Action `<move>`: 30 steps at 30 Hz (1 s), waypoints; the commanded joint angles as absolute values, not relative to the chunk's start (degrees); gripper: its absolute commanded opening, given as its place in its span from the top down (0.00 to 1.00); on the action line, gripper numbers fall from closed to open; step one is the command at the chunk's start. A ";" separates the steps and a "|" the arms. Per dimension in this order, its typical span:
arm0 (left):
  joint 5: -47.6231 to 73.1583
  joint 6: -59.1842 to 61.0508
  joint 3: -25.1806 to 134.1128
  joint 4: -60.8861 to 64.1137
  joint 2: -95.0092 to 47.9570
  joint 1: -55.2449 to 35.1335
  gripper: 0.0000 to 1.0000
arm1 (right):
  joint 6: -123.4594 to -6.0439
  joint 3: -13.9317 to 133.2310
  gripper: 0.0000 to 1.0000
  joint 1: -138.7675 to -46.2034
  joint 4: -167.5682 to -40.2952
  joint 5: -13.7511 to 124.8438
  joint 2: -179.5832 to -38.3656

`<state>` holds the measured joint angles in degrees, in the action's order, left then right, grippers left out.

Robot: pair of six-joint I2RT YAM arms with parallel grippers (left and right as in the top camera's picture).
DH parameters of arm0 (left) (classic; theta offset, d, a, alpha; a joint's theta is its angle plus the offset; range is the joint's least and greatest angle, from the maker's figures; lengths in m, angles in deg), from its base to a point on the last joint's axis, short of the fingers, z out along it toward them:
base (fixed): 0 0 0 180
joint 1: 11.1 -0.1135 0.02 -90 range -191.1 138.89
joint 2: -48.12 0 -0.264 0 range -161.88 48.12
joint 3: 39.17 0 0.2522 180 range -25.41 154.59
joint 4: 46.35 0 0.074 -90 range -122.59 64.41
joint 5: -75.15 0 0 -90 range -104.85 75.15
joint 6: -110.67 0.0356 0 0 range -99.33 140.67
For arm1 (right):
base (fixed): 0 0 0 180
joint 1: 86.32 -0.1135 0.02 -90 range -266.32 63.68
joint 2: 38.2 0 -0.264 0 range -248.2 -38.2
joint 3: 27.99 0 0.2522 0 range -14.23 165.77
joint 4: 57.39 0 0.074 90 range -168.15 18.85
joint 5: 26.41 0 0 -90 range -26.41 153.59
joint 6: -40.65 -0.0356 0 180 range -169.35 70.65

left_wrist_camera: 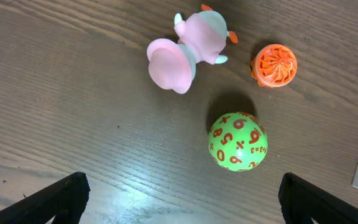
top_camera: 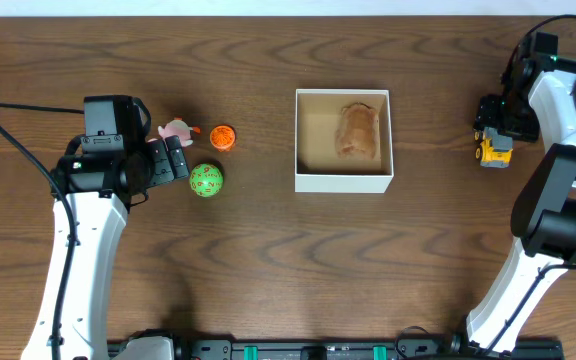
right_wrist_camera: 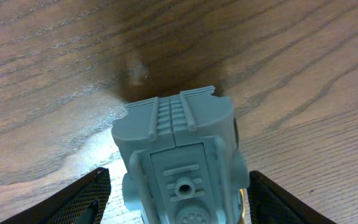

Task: Pack container
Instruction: 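Move the right gripper to the yellow toy truck and grasp it, then carry the truck into the box beside the bear and release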

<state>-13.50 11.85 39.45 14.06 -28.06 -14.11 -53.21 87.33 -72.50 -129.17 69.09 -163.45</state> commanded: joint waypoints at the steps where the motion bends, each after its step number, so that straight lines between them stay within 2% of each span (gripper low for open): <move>1: -13.31 11.79 40.46 14.32 -28.41 -14.42 0.02 | -53.08 87.27 0.29 -72.02 -129.23 67.64 -163.82; 5: -13.31 11.79 40.46 14.35 -28.41 -14.42 0.02 | -53.10 87.27 0.36 -72.04 -129.17 67.62 -163.91; 8: -13.31 11.79 40.46 14.32 -28.41 -14.42 0.02 | -53.10 87.27 0.50 -72.02 -129.47 67.62 -163.93; 12: -13.31 11.79 40.46 14.35 -28.41 -14.42 0.02 | -53.10 87.27 0.62 -72.02 -130.21 67.64 -163.93; 20: -13.31 11.79 40.46 14.35 -28.41 -14.42 0.02 | -53.15 88.18 0.75 -73.07 -131.44 66.42 -159.30; 23: -13.31 11.79 40.46 14.35 -28.41 -14.42 0.02 | -53.12 89.21 0.81 -75.29 -132.09 65.15 -153.95; 25: -13.31 11.79 40.46 14.32 -28.41 -14.42 0.02 | -53.10 89.76 0.91 -77.90 -132.16 63.45 -149.20; 28: -13.31 11.79 40.46 14.32 -28.41 -14.42 0.02 | -53.01 89.84 0.99 -82.53 -131.31 62.66 -143.37; 30: -13.31 11.79 40.46 14.35 -28.41 -14.42 0.02 | -51.75 89.84 0.99 -86.38 -130.32 62.44 -140.22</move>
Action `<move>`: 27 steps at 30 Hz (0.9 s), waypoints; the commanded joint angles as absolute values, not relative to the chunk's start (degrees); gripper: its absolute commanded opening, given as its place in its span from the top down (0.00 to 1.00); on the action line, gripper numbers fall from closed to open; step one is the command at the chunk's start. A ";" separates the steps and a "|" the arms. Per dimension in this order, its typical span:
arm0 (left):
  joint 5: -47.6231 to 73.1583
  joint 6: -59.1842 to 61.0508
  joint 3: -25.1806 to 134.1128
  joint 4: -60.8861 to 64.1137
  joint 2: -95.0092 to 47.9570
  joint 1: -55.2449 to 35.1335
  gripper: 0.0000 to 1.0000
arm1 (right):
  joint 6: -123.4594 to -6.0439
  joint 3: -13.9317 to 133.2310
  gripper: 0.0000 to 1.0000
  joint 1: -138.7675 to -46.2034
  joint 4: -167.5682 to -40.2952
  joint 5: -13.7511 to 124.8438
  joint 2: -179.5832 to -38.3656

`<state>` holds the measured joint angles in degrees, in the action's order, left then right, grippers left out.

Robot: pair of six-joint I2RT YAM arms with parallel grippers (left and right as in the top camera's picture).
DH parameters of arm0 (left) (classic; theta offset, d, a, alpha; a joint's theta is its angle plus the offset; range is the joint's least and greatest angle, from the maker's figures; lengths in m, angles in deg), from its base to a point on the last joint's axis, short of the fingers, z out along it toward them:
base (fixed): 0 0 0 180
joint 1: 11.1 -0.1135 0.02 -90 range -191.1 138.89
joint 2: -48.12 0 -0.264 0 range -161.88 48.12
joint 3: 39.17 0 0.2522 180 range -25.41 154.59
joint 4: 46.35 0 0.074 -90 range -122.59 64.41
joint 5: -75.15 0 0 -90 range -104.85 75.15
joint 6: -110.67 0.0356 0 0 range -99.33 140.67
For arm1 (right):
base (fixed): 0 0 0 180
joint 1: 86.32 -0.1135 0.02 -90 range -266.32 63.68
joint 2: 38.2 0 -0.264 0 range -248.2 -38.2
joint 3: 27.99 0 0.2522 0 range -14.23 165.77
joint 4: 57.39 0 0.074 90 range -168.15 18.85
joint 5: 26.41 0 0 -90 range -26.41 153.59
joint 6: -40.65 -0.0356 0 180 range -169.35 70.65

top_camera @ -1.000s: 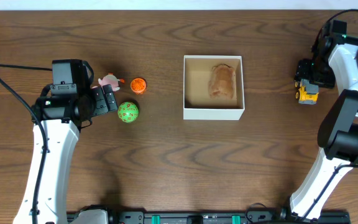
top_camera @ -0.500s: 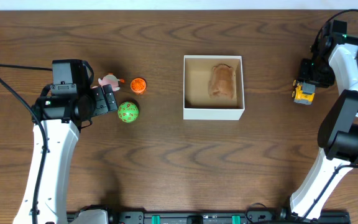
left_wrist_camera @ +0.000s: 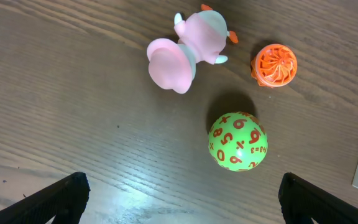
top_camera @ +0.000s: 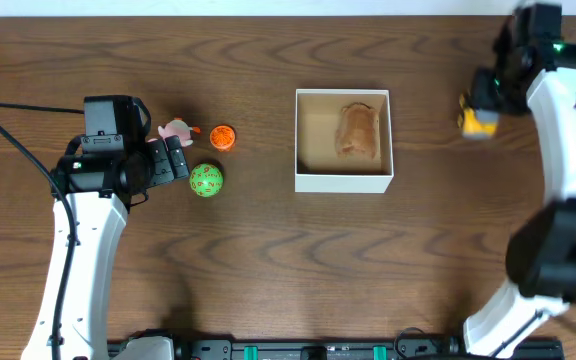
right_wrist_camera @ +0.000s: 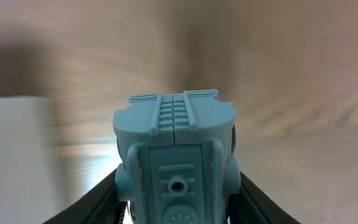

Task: Pack container
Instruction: 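Carry the truck into the box beside the bear and release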

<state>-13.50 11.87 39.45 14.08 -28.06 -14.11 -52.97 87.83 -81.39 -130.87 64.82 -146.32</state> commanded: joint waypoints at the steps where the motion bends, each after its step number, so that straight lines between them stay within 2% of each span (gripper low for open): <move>1: -13.31 11.79 40.46 14.32 -28.41 -14.42 0.02 | -50.24 89.84 0.99 -88.76 -129.54 62.44 -139.06; 7: -13.31 11.79 40.46 14.32 -28.41 -14.42 0.02 | -39.22 89.78 0.99 -102.66 -125.49 62.53 -138.34; 11: -13.31 11.79 40.46 14.35 -28.41 -14.42 0.02 | -35.09 89.74 0.99 -108.21 -123.09 62.68 -141.22; 18: -13.31 11.79 40.46 14.35 -28.41 -14.42 0.02 | -33.56 89.74 0.99 -111.97 -120.62 61.35 -149.07; 27: -13.31 11.79 40.46 14.32 -28.41 -14.42 0.02 | -10.20 89.74 0.99 -113.30 -119.50 58.79 -158.40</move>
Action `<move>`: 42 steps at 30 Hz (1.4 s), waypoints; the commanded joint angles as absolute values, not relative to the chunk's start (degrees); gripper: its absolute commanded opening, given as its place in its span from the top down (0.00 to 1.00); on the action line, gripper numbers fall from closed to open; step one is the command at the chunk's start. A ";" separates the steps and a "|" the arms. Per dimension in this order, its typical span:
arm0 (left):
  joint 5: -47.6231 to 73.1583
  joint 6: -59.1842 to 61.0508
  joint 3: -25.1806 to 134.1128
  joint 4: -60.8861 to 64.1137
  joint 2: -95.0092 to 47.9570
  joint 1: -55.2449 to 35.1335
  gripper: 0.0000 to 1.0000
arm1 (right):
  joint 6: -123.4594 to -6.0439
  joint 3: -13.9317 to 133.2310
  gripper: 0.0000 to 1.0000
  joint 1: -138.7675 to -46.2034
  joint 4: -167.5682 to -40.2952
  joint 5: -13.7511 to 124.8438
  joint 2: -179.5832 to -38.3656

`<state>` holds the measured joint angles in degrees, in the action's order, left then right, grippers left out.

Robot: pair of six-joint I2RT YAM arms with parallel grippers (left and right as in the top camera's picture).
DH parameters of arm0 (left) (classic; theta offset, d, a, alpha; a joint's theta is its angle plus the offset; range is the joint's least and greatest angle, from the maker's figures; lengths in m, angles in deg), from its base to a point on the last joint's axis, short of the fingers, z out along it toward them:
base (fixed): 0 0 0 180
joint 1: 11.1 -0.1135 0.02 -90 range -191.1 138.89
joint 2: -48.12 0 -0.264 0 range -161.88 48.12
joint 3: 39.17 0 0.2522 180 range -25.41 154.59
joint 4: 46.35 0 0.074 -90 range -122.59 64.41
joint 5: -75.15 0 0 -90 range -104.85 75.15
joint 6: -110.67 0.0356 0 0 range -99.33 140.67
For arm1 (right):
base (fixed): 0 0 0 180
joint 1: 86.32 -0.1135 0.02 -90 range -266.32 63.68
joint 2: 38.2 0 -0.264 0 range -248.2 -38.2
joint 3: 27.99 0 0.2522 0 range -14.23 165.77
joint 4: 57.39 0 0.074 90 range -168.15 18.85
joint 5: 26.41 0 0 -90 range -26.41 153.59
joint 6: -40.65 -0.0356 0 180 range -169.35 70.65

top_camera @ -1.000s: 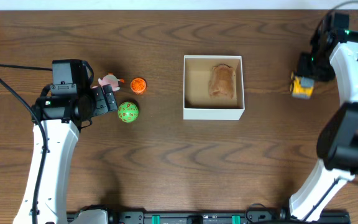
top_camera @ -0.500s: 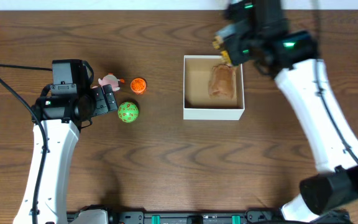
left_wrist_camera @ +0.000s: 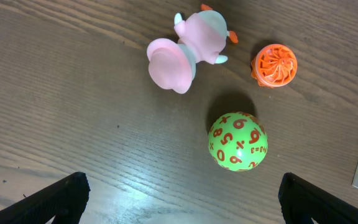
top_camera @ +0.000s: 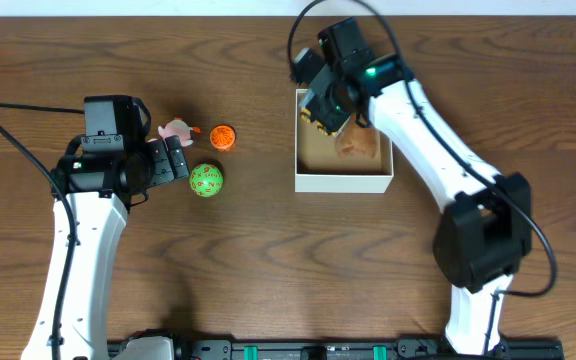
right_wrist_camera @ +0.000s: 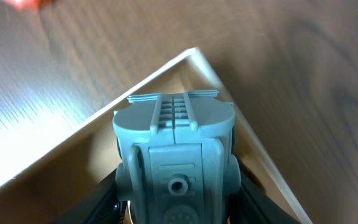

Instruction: Pack container

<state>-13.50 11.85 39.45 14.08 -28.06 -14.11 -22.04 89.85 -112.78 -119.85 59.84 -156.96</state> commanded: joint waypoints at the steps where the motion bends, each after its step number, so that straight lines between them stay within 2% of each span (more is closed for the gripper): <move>1: -13.31 11.79 40.46 14.35 -28.41 -14.42 0.02 | -6.96 89.74 0.99 -113.30 -119.46 58.81 -158.99; 3: -13.31 11.79 40.46 14.35 -28.41 -14.42 0.02 | 0.40 89.74 0.99 -113.30 -119.48 58.81 -160.20; 7: -13.31 11.79 40.46 14.32 -28.41 -14.42 0.02 | 8.05 89.74 0.99 -113.28 -119.42 58.79 -161.20; 15: -13.31 11.79 40.46 14.35 -28.41 -14.42 0.02 | 10.98 89.74 0.99 -113.22 -118.81 58.81 -161.62; 17: -13.31 11.79 40.46 14.35 -28.41 -14.42 0.02 | 10.98 89.74 0.94 -113.24 -118.63 58.81 -161.79; 19: -13.31 11.79 40.46 14.35 -28.41 -14.42 0.02 | 10.85 89.74 0.70 -113.24 -118.46 58.84 -161.88; 21: -13.31 11.79 40.46 14.35 -28.41 -14.42 0.02 | 9.58 89.78 0.57 -113.41 -118.00 59.03 -161.84; 22: -13.31 11.79 40.46 14.32 -28.41 -14.42 0.02 | 8.29 90.00 0.01 -113.54 -117.67 59.78 -161.53; 26: -13.31 11.79 40.46 14.35 -28.41 -14.42 0.02 | -2.24 92.56 0.02 -114.16 -117.69 64.96 -159.43; 34: -13.31 11.79 40.46 14.35 -28.41 -14.42 0.02 | -33.91 96.38 0.01 -112.30 -121.54 73.37 -149.90; 37: -13.31 11.79 40.46 13.84 -28.41 -14.42 0.02 | -43.53 96.38 0.01 -109.57 -125.10 73.15 -146.58; 42: -8.26 9.16 40.46 10.67 -28.41 -14.42 0.02 | -59.62 96.38 0.01 -99.10 -134.37 66.20 -143.52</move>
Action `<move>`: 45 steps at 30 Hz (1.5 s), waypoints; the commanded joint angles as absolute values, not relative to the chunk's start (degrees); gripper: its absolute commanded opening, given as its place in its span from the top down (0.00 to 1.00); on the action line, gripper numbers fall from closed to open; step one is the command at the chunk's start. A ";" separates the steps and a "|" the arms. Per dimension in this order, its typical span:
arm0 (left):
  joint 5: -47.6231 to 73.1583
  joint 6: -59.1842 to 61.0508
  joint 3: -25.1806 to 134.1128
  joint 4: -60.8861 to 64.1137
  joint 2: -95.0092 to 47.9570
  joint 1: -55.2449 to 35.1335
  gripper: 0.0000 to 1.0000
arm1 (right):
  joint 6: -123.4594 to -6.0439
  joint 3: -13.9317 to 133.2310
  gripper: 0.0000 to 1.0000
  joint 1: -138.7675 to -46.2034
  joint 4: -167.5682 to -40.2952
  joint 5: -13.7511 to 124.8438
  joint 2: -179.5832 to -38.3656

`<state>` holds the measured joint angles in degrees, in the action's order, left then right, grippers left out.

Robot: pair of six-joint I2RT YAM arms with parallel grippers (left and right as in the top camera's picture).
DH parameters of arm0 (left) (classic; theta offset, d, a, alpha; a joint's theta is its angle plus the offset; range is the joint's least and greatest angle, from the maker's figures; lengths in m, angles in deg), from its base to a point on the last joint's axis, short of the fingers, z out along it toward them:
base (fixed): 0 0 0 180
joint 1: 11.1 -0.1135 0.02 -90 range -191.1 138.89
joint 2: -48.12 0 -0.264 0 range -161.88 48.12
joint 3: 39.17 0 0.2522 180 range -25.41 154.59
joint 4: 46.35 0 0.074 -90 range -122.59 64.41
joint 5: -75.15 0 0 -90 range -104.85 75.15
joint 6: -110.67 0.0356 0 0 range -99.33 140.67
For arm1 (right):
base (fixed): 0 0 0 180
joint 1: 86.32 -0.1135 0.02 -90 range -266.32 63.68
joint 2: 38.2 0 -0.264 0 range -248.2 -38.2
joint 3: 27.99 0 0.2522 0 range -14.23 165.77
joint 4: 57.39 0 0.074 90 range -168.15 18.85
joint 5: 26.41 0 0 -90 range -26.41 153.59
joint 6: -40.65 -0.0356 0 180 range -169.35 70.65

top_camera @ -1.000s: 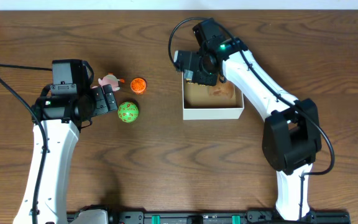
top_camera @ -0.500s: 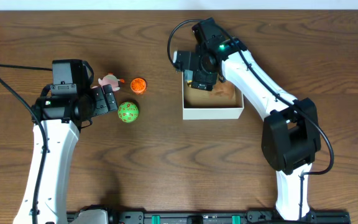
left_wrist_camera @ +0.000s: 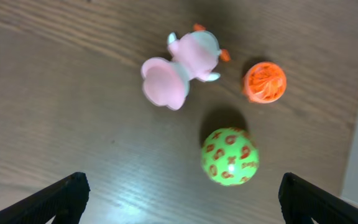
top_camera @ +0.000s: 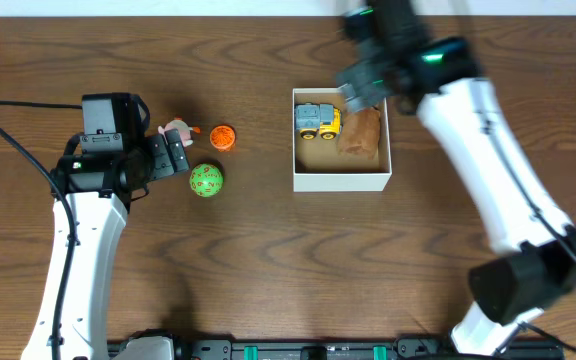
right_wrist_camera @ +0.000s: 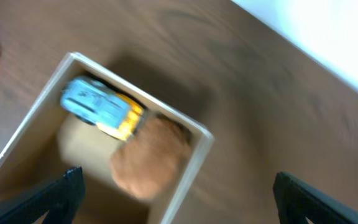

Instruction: Pack container

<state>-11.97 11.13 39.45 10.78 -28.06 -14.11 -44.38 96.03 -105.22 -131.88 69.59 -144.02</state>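
The white box [top_camera: 341, 181] stands in the middle of the table. Inside it lie a blue and yellow toy truck [top_camera: 317, 121] [right_wrist_camera: 101, 112] at the back left and a brown lump [top_camera: 361, 131] [right_wrist_camera: 148, 155] at the right. My right gripper [right_wrist_camera: 182, 190] is open above the box's back right corner, empty. A pink toy [left_wrist_camera: 179, 71], an orange ball [left_wrist_camera: 264, 83] and a green numbered ball [left_wrist_camera: 230, 156] lie on the table left of the box. My left gripper [left_wrist_camera: 182, 199] hangs open above them, holding nothing.
Dark wooden table [top_camera: 268, 270]. The box's left wall shows at the right edge of the left wrist view. A pale strip runs beyond the table's back edge [right_wrist_camera: 328, 43].
My right gripper was shut on the toy truck over the box's back left corner. Now it is open and the truck lies in the box. The left wrist view has shifted slightly.
My right gripper stood around the toy truck at the table's far right. Then it held the truck raised off the table, then over the box. Now the truck lies in the box beside the brown lump. The left gripper stayed open over the three toys.
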 commanded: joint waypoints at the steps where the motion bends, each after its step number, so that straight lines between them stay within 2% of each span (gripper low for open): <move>1: -6.97 9.21 40.46 10.15 -28.43 -14.42 0.02 | -61.91 96.34 0.01 -96.45 -136.16 64.32 -143.52; 3: -6.05 9.21 40.46 8.99 -28.87 -14.26 0.01 | -65.17 95.92 0.01 -91.88 -138.59 61.61 -143.98; 7: -6.07 10.45 40.52 7.57 -31.97 -14.26 0.09 | -66.08 94.50 0.01 -84.54 -142.00 58.07 -144.72; 12: -6.34 14.58 43.67 7.90 -41.61 -14.31 0.10 | -67.40 91.68 0.01 -80.45 -142.08 57.09 -144.74; 21: -15.56 22.19 50.58 6.02 -53.63 -15.90 0.12 | -67.77 90.98 0.01 -80.04 -142.96 57.09 -144.72; 30: -15.03 24.13 50.58 4.60 -57.68 -19.40 0.12 | -67.79 90.98 0.01 -80.30 -142.63 57.11 -144.72; 32: -11.69 26.10 50.58 4.55 -59.21 -19.40 0.14 | -67.79 90.98 0.01 -80.30 -142.67 57.11 -144.72; 36: -9.64 27.30 50.58 4.18 -62.16 -19.40 0.23 | -67.79 90.98 0.01 -80.34 -142.74 57.11 -144.72; 39: -9.64 27.30 50.58 4.18 -63.78 -19.44 0.35 | -67.77 90.98 0.01 -80.34 -142.78 57.11 -144.72; 42: -9.66 27.30 50.58 3.44 -64.15 -19.44 0.39 | -67.79 90.98 0.01 -80.37 -142.76 57.11 -144.72; 45: -9.66 27.33 50.58 2.37 -64.04 -19.42 0.53 | -67.79 90.98 0.01 -80.39 -142.80 57.11 -144.72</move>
